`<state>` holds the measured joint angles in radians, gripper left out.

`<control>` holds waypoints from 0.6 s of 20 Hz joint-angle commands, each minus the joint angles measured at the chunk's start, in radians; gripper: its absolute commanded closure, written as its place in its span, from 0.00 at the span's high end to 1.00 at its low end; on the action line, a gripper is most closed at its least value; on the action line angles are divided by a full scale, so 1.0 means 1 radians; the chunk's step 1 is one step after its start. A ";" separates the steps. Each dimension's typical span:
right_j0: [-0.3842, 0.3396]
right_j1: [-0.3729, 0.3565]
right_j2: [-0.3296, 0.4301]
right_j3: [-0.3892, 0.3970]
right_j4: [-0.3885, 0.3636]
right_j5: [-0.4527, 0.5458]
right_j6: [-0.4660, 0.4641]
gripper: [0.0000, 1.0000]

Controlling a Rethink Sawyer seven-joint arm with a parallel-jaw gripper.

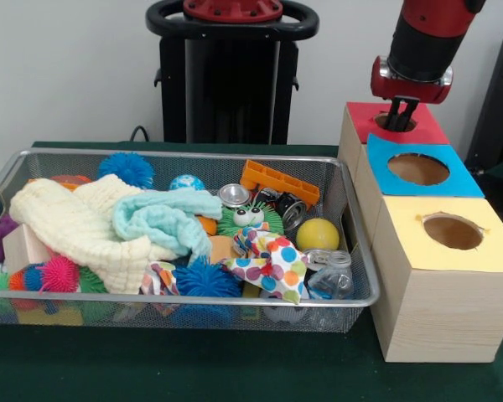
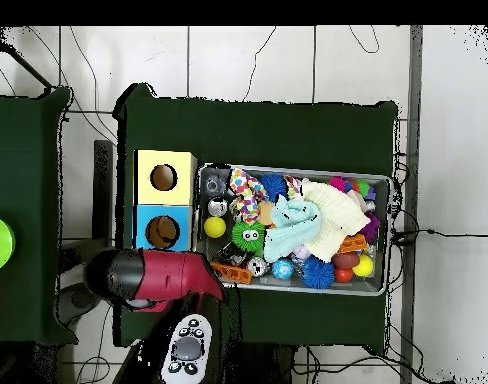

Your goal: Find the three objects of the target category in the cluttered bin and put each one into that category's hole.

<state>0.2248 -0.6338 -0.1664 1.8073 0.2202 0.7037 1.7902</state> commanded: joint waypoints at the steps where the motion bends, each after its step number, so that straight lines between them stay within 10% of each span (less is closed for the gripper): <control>1: -0.037 0.005 0.024 -0.065 0.052 0.052 0.237 0.00; 12: -0.076 -0.068 0.037 -0.116 0.046 0.207 0.200 0.00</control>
<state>0.2013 -0.6584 -0.1667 1.7976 0.2233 0.7479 1.7902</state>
